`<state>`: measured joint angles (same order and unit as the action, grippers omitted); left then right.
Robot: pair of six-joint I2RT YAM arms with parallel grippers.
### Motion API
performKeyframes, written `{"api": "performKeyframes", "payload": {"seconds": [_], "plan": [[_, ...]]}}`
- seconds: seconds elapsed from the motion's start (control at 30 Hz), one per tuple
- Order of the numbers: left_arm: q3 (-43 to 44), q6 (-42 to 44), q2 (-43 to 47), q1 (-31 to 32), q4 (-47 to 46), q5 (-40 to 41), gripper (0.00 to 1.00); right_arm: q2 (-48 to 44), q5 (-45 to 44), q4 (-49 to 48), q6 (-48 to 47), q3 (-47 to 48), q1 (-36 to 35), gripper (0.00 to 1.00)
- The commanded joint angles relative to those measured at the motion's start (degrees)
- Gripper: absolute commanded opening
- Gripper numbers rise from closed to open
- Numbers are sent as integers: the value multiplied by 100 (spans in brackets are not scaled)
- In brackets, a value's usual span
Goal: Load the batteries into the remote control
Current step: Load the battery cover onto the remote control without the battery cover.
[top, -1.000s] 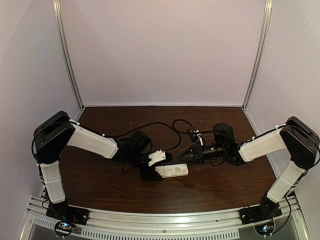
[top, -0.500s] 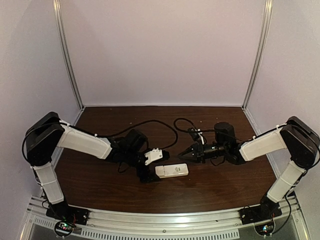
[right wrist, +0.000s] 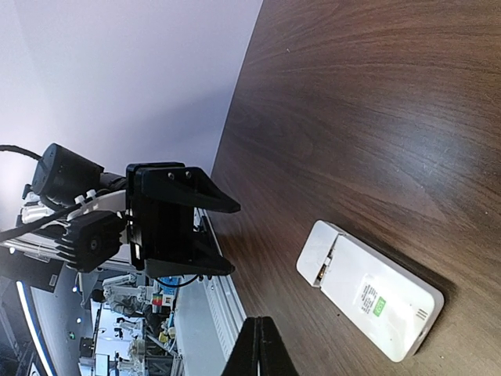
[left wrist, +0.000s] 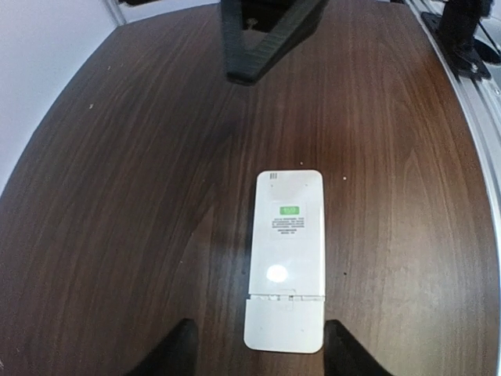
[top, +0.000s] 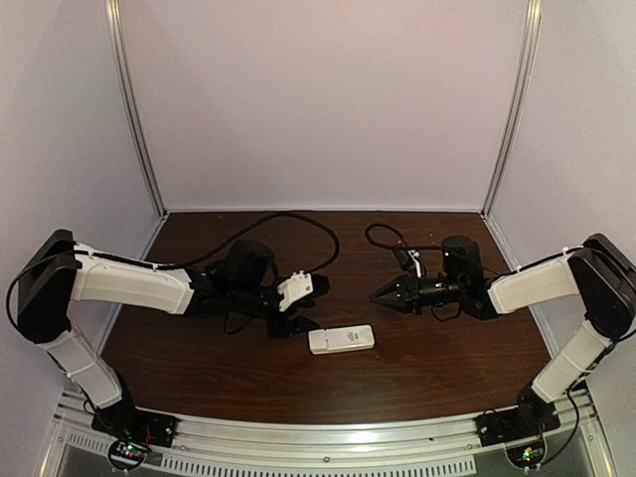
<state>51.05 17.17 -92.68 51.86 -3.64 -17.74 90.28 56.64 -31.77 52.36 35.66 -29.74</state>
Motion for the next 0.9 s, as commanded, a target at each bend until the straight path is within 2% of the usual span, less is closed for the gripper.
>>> {"api": "performKeyframes", "payload": {"seconds": [0.0, 0.2, 0.87], "plan": [[113, 53, -301, 26, 45, -68, 44, -173, -35, 313, -275, -109, 61, 4], [205, 85, -615, 74, 173, -41, 39, -174, -69, 440, -374, -165, 99, 4], [480, 104, -1411, 88, 312, -129, 34, -107, -63, 518, -430, -178, 133, 4]]}}
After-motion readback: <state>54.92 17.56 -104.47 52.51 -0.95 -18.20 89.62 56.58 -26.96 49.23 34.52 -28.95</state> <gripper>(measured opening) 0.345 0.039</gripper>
